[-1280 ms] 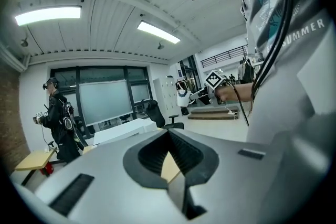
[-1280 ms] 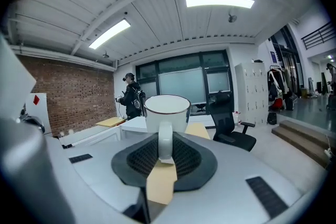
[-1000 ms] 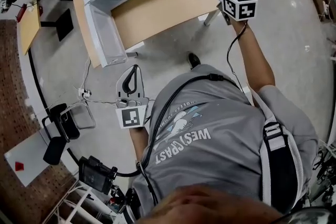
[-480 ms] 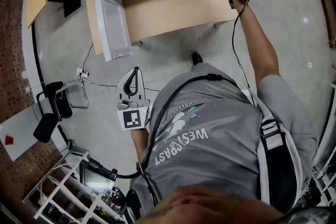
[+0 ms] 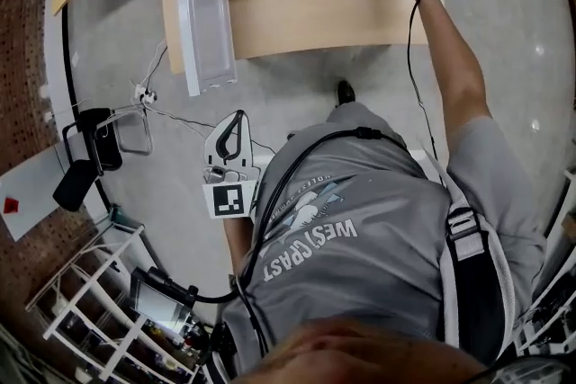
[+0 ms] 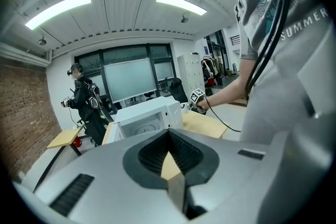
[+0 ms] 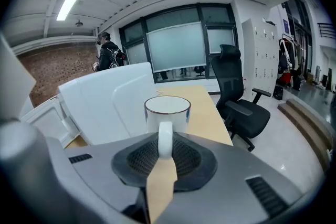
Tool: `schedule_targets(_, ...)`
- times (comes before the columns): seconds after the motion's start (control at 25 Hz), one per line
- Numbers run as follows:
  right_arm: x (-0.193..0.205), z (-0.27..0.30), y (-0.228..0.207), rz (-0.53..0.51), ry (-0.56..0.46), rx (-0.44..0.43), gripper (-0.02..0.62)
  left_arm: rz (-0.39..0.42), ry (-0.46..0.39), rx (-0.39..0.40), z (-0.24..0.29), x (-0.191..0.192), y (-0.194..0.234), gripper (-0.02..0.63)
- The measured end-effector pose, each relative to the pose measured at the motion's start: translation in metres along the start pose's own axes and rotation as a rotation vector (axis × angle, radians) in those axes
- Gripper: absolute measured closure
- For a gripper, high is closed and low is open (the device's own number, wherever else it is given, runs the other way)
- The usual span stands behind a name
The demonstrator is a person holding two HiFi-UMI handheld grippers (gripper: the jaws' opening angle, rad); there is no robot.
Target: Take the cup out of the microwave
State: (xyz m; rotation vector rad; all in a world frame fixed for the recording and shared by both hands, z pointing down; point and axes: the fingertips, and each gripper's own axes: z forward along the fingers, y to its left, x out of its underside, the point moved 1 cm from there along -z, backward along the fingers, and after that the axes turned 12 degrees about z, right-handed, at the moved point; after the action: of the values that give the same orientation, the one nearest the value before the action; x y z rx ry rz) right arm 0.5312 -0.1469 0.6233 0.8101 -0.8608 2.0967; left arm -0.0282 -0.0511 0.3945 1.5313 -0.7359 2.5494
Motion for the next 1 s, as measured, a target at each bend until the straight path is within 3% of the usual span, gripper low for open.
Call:
schedule_targets(0.12, 0.032, 0.055, -0.023, 0.046, 0.071, -0.046, 0.525, 0.059, 0.091, 0.064, 0.041, 0.03, -0.022, 0.563)
schedule_targets(0.24, 0.04, 0.072, -0.014, 0.057, 0.141, -0.058, 0.525, 0.019, 0.135, 0.067, 0.043, 0.025, -0.014, 0.563)
schedule_targets(0.36, 0.036, 0.067, -0.005, 0.031, 0.167, -0.023, 0.525, 0.024, 0.109, 0.071, 0.028, 0.004, 0.007, 0.563)
schedule_targets(0.52, 0.04, 0.064, -0.016, -0.006, 0.16, 0.019, 0.525, -0.02, 0.103, 0.046, 0.025, 0.006, 0.01, 0.563)
schedule_targets(1.0, 0.059, 0.07, -0.019, -0.042, 0.134, -0.002, 0.525, -0.041, 0.112, 0.043, 0.028, 0.006, 0.012, 0.563)
